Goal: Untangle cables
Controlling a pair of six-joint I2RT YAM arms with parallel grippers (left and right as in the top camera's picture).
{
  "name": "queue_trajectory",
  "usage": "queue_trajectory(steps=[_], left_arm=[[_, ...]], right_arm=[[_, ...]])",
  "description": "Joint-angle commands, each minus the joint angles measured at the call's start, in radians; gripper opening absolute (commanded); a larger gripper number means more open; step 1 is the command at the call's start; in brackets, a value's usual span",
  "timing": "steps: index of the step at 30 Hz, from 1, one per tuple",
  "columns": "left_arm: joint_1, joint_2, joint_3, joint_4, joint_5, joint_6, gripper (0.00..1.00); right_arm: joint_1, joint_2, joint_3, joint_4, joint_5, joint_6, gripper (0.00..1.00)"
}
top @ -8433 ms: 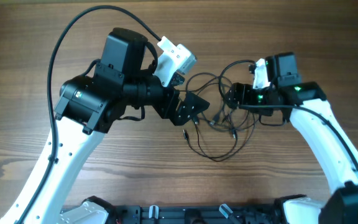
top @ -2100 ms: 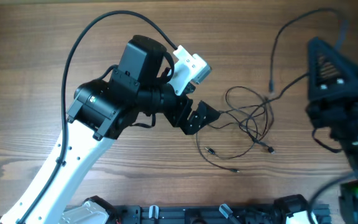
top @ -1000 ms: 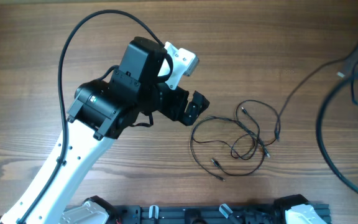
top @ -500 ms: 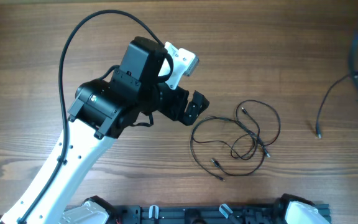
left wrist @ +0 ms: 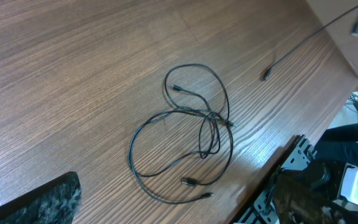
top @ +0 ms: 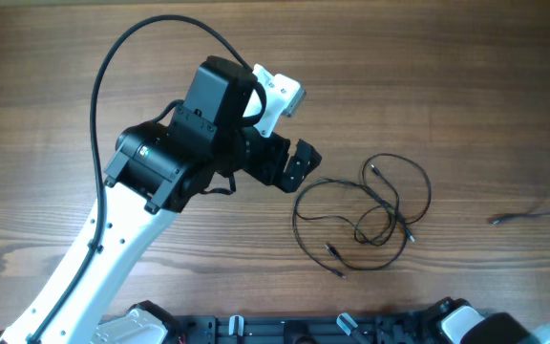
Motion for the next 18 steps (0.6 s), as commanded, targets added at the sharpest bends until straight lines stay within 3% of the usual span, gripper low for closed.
queue_trajectory(steps=[1,9,14,18], left_arm=[[-0.001,0.007,0.012,0.002,-0.002,-0.010,1.00],[-0.001,0.007,0.012,0.002,-0.002,-0.010,1.00],[-0.001,0.007,0.012,0.002,-0.002,-0.010,1.00],[-0.001,0.007,0.012,0.002,-0.002,-0.010,1.00]], right_arm=[[-0.082,0.031,0.018,0.031,-0.256,0.102,0.04],[-0.237,0.045,0.018,0.115,-0.357,0.163,0.04],[-0.357,0.046,0.018,0.190,-0.571,0.262,0.05],[-0.393,0.047,0.018,0.186,-0.615,0.240,0.04]])
